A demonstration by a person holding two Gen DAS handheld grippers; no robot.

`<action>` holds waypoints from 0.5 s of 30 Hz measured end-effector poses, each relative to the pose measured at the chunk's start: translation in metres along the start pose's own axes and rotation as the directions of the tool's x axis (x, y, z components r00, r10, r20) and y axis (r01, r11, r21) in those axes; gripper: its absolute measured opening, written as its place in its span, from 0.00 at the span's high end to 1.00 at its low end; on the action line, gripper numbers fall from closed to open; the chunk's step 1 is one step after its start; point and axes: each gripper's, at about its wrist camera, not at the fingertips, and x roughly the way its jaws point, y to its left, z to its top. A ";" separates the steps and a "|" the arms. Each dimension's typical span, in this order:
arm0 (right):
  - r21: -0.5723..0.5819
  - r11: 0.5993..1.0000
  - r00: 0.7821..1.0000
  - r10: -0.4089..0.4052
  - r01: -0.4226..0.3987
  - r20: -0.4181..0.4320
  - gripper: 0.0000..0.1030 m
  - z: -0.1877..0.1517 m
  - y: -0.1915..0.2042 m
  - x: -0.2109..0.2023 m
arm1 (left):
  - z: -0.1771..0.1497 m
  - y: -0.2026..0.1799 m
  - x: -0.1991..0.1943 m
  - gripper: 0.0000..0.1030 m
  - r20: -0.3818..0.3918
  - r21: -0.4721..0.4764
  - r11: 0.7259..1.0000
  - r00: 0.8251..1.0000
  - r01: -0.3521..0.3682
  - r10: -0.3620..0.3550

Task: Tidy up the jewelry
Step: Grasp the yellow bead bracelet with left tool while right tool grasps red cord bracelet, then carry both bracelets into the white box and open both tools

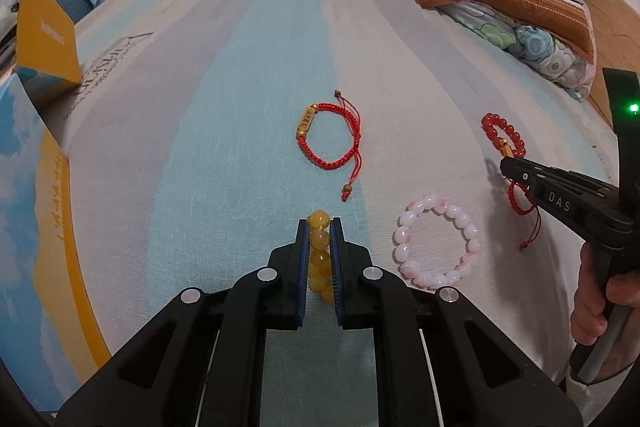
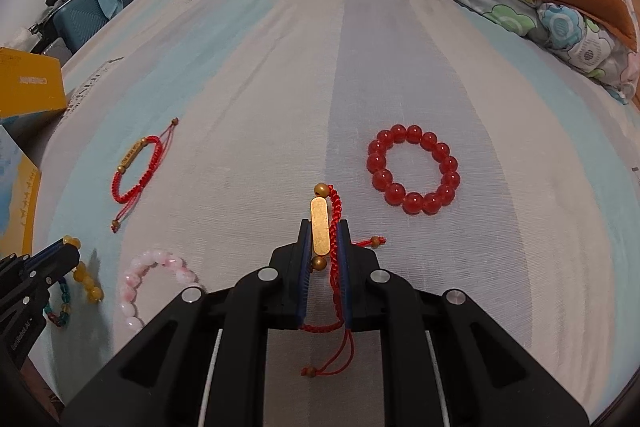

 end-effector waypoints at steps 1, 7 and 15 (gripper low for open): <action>0.001 1.000 1.000 -0.001 0.001 0.002 0.89 0.001 0.001 -0.002 | 0.001 -0.001 -0.003 0.91 0.002 0.001 1.000 1.000 0.004 -0.004; 0.024 1.000 1.000 0.003 -0.004 0.003 0.89 0.004 0.001 -0.018 | 0.006 -0.004 -0.018 0.91 0.009 0.004 1.000 1.000 -0.001 0.000; 0.021 1.000 1.000 0.022 -0.022 0.018 0.89 0.007 0.010 -0.044 | 0.009 -0.005 -0.042 0.91 0.019 0.010 1.000 1.000 -0.002 0.002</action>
